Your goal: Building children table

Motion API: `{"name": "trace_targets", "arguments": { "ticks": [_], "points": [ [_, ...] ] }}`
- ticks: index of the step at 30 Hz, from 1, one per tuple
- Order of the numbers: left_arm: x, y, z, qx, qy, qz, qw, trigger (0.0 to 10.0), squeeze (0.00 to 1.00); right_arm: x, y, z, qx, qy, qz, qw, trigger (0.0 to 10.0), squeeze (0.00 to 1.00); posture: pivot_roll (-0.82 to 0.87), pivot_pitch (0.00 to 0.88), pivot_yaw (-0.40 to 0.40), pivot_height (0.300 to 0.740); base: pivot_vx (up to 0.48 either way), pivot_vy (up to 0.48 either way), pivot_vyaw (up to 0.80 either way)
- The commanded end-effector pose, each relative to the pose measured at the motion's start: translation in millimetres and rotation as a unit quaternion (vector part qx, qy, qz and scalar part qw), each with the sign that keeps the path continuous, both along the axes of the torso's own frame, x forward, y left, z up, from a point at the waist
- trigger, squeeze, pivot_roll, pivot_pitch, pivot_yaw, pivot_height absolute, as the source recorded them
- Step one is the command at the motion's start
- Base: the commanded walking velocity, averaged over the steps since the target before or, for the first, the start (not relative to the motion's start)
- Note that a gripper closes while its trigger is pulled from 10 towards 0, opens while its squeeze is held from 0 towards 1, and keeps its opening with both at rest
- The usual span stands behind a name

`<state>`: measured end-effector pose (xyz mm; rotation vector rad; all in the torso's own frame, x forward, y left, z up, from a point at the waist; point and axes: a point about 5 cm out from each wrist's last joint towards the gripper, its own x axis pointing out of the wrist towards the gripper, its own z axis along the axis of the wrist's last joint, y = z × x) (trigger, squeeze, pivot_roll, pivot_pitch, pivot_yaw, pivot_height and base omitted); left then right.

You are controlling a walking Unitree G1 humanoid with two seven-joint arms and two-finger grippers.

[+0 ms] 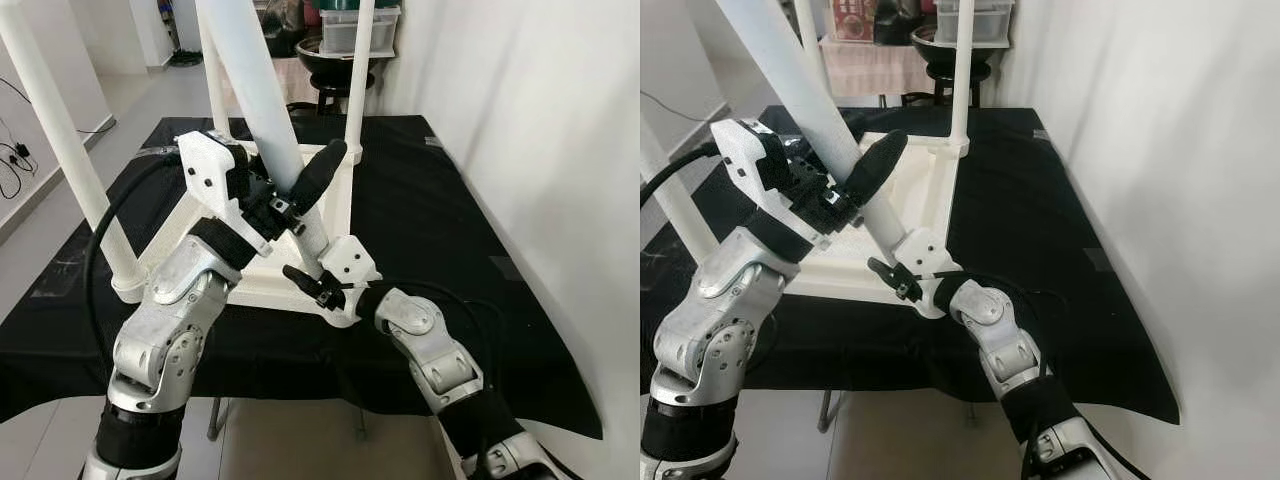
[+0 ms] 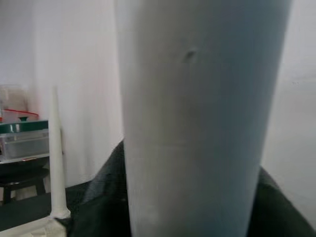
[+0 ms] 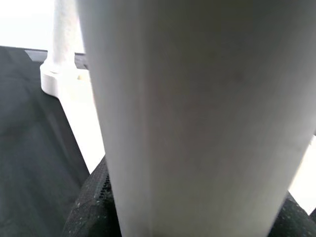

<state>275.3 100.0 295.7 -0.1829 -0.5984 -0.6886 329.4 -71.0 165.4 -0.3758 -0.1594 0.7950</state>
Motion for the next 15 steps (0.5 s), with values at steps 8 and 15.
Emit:
{"name": "trace_targets", "arguments": {
  "ticks": [8,15],
  "points": [
    [-5.7,-5.3,-10.6,0.036,0.018,-0.086,0.996,0.0,0.00,3.3,3.5,15.0,0.019,-0.027,0.023,0.999,10.0,0.08,-0.08,0.000,0.013,0.740,0.000,0.000,0.00],
    [-33.6,-6.9,-26.8,0.160,0.011,-0.269,0.950,0.0,0.00,-6.0,16.6,26.1,0.033,-0.004,0.164,0.986,10.0,1.00,-0.07,0.000,0.011,0.740,0.000,0.000,0.00]
  ]
}}
